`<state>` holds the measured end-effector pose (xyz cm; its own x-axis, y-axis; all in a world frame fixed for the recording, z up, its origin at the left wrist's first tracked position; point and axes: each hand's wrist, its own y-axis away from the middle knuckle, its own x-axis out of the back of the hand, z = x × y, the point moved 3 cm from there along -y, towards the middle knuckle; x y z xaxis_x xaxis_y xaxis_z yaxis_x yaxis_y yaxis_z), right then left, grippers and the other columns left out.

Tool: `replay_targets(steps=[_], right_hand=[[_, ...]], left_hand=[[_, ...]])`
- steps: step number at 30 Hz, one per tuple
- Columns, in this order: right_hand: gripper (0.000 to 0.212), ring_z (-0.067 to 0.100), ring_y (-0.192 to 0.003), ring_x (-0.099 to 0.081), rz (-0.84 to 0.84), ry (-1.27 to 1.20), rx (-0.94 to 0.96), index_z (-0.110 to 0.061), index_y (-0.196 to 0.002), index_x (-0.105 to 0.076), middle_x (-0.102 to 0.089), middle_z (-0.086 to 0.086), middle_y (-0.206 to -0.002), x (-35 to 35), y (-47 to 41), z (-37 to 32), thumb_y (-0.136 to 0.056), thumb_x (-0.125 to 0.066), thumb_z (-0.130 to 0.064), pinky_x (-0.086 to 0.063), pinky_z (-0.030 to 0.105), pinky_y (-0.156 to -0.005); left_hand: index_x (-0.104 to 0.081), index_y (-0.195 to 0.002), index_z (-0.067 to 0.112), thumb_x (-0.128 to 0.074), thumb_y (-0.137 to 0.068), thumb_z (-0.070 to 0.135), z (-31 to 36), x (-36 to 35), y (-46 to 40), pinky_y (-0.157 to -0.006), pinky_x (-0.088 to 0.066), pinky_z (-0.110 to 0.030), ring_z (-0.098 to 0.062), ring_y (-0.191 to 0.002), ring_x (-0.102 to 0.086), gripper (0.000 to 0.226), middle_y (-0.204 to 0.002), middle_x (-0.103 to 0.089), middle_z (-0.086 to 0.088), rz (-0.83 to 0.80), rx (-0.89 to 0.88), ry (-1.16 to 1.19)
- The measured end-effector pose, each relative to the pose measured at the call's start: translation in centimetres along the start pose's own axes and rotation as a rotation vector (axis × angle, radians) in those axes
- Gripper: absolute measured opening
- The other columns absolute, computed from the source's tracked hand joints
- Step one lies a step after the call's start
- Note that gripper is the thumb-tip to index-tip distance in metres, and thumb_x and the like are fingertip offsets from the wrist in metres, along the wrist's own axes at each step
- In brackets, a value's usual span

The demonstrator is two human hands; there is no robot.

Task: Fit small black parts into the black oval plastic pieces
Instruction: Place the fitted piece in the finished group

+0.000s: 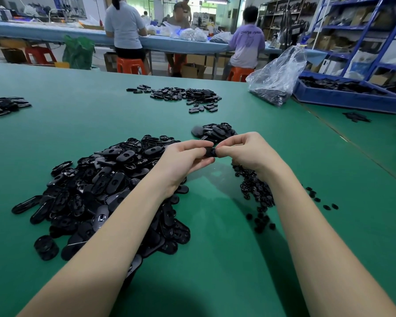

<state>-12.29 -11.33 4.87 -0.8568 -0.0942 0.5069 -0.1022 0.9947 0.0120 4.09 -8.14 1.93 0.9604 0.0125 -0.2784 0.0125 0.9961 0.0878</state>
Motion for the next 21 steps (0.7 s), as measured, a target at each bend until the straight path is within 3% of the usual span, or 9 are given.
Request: replay_targets(steps=[8, 13, 17, 21], right_hand=[[0.01, 0.003, -0.043, -0.041, 0.01, -0.01, 0.023, -0.027, -0.071, -0.077, -0.06, -0.01, -0.059, 0.1, 0.07, -0.06, -0.079, -0.082, -0.023, -0.035, 0.012, -0.042], [0.012, 0.001, -0.037, -0.038, 0.004, 0.038, 0.021, -0.026, -0.088, -0.076, -0.048, -0.019, -0.041, 0.41, 0.16, 0.0, -0.079, -0.084, -0.025, -0.033, 0.01, -0.038], [0.019, 0.0, -0.041, -0.041, -0.024, 0.053, 0.016, -0.025, -0.087, -0.078, -0.05, -0.019, -0.047, 0.63, 0.3, 0.04, -0.077, -0.088, -0.037, -0.033, 0.01, -0.04], [0.024, 0.011, -0.063, -0.045, -0.066, 0.018, -0.002, -0.025, -0.085, -0.079, -0.058, -0.003, -0.073, 0.75, 0.45, 0.2, -0.074, -0.089, -0.043, -0.035, 0.013, -0.044]], left_hand=[[-0.074, -0.105, 0.006, -0.054, -0.099, -0.002, 0.11, -0.11, 0.09, -0.086, -0.059, -0.022, -0.023, -0.093, -0.075, 0.022, -0.105, -0.076, -0.015, -0.028, -0.022, -0.031], [-0.075, -0.104, 0.006, -0.053, -0.099, -0.003, 0.14, -0.05, 0.18, -0.084, -0.059, -0.022, -0.024, -0.095, -0.075, 0.024, -0.106, -0.076, -0.016, -0.054, -0.019, -0.038], [-0.073, -0.107, 0.005, -0.051, -0.1, -0.001, 0.08, 0.11, 0.19, -0.076, -0.058, -0.02, -0.023, -0.092, -0.076, 0.024, -0.104, -0.076, -0.014, -0.055, 0.002, -0.055], [-0.071, -0.108, 0.006, -0.06, -0.096, 0.0, 0.14, 0.19, 0.19, -0.072, -0.057, -0.019, -0.017, -0.083, -0.074, 0.018, -0.093, -0.077, -0.01, -0.057, 0.003, -0.088]])
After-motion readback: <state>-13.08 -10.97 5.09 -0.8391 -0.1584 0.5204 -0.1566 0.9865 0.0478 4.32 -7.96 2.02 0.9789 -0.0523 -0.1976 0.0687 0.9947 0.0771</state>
